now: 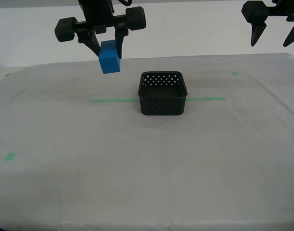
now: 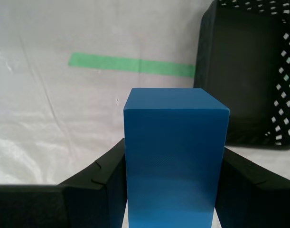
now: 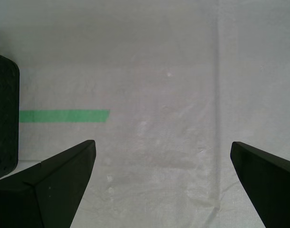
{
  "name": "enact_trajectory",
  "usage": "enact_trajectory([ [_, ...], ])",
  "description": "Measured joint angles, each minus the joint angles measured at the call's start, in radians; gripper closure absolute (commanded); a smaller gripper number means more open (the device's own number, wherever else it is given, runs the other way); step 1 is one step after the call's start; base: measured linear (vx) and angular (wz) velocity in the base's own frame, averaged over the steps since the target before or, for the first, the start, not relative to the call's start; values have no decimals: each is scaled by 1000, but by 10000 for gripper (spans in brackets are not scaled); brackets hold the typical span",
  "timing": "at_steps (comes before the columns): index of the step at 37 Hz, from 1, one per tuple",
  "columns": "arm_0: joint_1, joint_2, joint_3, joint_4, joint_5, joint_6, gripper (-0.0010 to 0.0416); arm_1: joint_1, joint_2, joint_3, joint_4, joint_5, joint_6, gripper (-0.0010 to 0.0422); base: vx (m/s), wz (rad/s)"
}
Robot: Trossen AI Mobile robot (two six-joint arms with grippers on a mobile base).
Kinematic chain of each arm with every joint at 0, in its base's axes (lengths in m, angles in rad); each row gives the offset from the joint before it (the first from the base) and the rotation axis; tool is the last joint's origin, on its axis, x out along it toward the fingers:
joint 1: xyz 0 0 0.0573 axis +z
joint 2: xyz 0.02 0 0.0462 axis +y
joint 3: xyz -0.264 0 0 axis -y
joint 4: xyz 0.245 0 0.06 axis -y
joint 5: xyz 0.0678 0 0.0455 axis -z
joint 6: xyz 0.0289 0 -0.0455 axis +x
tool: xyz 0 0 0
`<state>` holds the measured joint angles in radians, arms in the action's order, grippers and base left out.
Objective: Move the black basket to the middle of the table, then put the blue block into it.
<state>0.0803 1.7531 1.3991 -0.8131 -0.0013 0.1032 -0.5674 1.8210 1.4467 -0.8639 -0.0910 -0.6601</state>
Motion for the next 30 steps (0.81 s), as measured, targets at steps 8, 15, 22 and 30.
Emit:
enact_trajectory([
  [8,1,0,0,5,0,0,7,-22,183,241,-98,2,56,412,0,0],
  [15,-1,0,0,6,0,0,7,-47,335,497,-188,2,66,412,0,0],
  [22,0,0,0,6,0,0,7,-61,476,713,-278,3,89,412,0,0],
  [30,0,0,0,6,0,0,7,-68,600,827,-301,37,98,412,0,0],
])
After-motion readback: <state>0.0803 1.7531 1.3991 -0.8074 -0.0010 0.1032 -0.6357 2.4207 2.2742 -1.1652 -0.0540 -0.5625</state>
